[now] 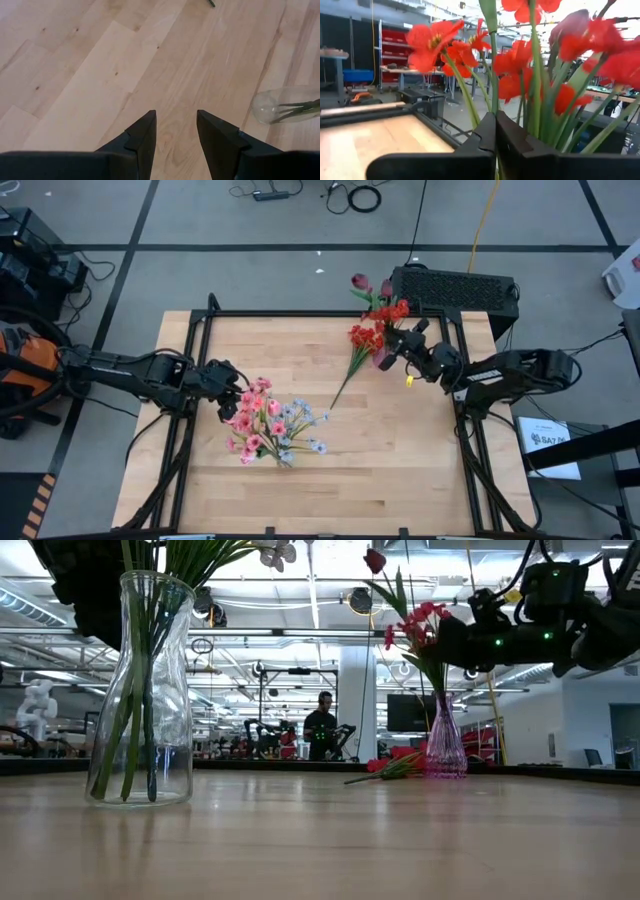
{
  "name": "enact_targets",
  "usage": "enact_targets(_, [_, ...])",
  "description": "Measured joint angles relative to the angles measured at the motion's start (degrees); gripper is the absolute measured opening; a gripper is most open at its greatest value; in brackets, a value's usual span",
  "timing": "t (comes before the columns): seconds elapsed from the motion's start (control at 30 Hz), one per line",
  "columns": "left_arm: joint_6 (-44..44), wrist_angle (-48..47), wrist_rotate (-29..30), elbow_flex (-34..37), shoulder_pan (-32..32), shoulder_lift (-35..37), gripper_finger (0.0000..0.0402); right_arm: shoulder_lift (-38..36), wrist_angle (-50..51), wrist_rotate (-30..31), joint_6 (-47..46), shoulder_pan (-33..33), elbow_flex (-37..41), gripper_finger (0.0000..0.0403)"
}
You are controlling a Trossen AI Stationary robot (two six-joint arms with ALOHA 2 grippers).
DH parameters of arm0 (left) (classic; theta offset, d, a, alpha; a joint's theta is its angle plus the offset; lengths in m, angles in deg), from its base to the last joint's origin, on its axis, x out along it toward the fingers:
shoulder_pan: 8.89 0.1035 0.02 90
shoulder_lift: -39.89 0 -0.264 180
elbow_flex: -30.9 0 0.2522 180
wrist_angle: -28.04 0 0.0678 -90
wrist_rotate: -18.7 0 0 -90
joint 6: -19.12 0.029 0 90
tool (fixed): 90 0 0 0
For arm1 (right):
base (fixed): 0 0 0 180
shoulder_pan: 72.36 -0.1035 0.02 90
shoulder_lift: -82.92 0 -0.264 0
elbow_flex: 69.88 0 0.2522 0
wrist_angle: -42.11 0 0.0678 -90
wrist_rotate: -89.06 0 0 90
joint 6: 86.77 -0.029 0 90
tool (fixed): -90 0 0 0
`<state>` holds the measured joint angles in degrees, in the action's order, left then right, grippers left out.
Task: Sort flowers into vase by color
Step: Put the red flower into the purple vase
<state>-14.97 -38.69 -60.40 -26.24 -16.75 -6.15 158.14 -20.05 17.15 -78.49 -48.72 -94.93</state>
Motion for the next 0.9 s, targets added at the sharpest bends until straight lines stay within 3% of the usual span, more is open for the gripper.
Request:
enact_targets(0.43, [0.0, 0.0, -0.1, 0.0, 0.0, 0.0, 0.0148, -14.2, -4.0, -0.1, 2.5, -4.3, 0.0, 0.0000])
enact_targets(0.57, [0.0, 0.0, -0.1, 0.0, 0.0, 0.0, 0.0148, -19.5, -3.2, 2.8, 5.1, -7.0, 0.0, 0.0000])
enact_targets(0.77, [0.0, 0.0, -0.1, 0.0, 0.0, 0.0, 0.0148, -25.7, 8.2, 2.5, -0.4, -11.3, -3.5, 0.0000])
enact_targets(0.9, [0.0, 0.0, 0.1, 0.0, 0.0, 0.0, 0.0148, -28.6, 22.5, -2.2, -3.6, -14.2, -9.3, 0.0000])
